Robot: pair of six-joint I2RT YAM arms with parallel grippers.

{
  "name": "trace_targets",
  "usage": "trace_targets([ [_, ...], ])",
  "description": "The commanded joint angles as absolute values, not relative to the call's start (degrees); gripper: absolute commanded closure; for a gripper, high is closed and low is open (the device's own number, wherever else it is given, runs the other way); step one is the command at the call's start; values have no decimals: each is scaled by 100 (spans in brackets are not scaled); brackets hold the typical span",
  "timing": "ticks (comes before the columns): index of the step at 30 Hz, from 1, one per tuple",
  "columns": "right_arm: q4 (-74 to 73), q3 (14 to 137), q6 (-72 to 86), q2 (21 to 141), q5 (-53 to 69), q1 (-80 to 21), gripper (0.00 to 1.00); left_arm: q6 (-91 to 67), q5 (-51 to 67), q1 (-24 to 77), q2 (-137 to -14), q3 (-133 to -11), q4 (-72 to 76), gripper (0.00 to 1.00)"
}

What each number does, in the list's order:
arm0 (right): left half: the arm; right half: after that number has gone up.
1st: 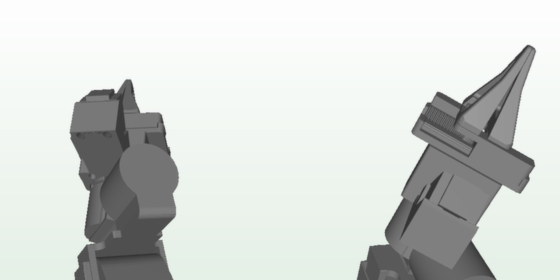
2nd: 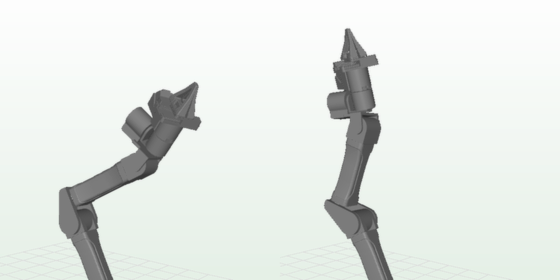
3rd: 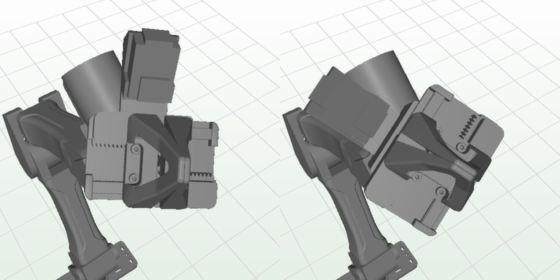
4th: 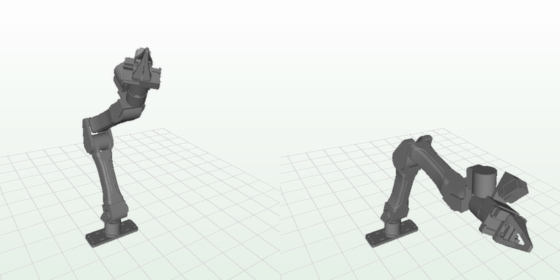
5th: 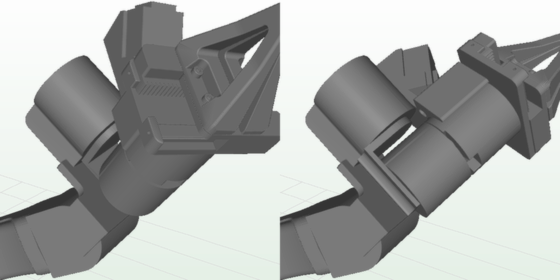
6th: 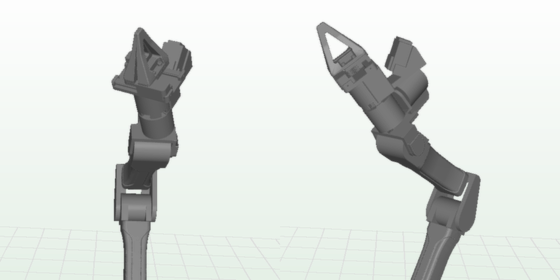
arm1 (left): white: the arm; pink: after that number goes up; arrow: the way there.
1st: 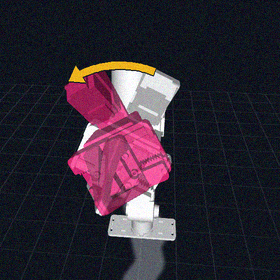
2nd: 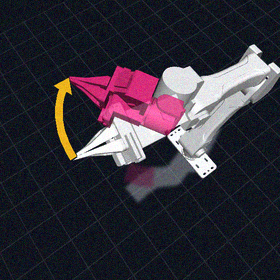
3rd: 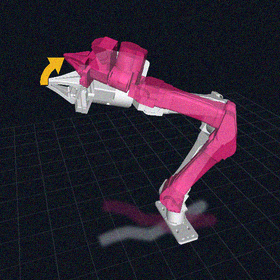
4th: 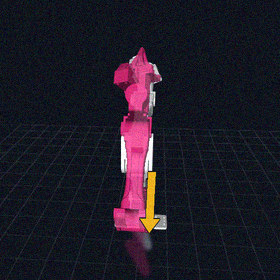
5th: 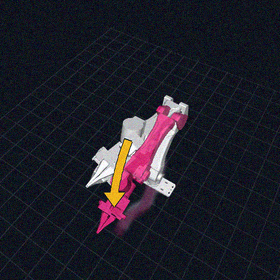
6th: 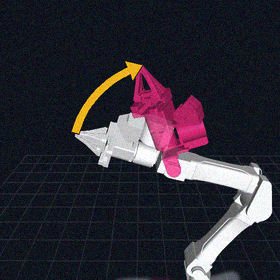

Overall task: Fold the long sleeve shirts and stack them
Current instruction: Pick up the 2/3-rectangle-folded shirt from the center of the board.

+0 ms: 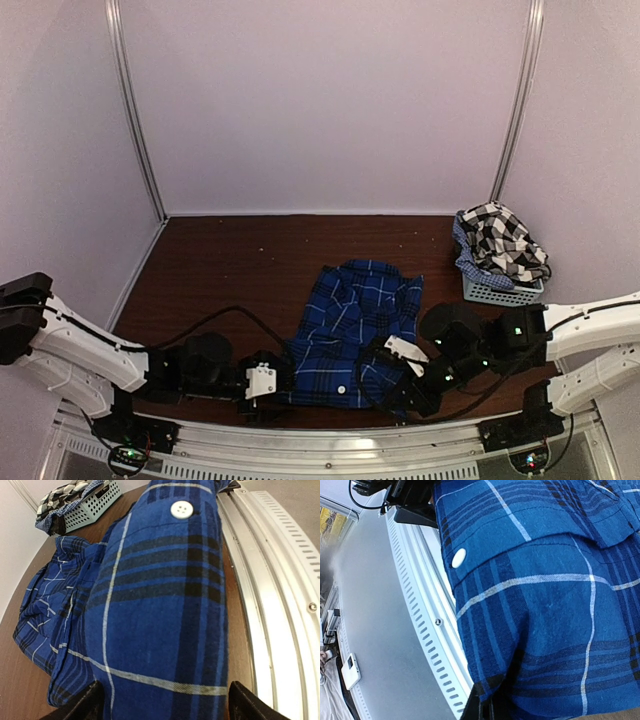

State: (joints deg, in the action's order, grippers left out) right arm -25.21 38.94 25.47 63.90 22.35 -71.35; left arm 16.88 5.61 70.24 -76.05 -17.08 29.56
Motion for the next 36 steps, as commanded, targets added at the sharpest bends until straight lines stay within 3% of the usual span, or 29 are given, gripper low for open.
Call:
trace_targets([
  [1, -2354, 3783, 2514, 6319, 2431, -7073, 100, 2012, 90, 7046, -7934, -2045, 3532, 21],
  [3, -2383, 3763, 2508, 6307, 2413, -7043, 100, 1989, 88, 7046, -8021, -2094, 3591, 32],
  [8, -2427, 3771, 2544, 6144, 2307, -6956, 100, 1912, -51, 7040, -7982, -2189, 3254, 71],
  [13, -2585, 3804, 2519, 6150, 2115, -6876, 95, 1524, 389, 7036, -7779, -2385, 2719, 100],
  [18, -2732, 3918, 2470, 6123, 1872, -6869, 73, 675, 687, 7027, -7611, -2816, 1927, 100],
  [21, -2858, 4000, 2414, 6042, 1678, -6874, 47, -50, 774, 6953, -7686, -3341, 1147, 100],
  [27, -3020, 4124, 2432, 6033, 1367, -6926, 15, -876, 1554, 6510, -8117, -3987, 247, 100],
  [36, -3451, 4463, 2479, 6280, 456, -7380, 9, -1279, 2437, 6098, -7805, -4197, 26, 100],
])
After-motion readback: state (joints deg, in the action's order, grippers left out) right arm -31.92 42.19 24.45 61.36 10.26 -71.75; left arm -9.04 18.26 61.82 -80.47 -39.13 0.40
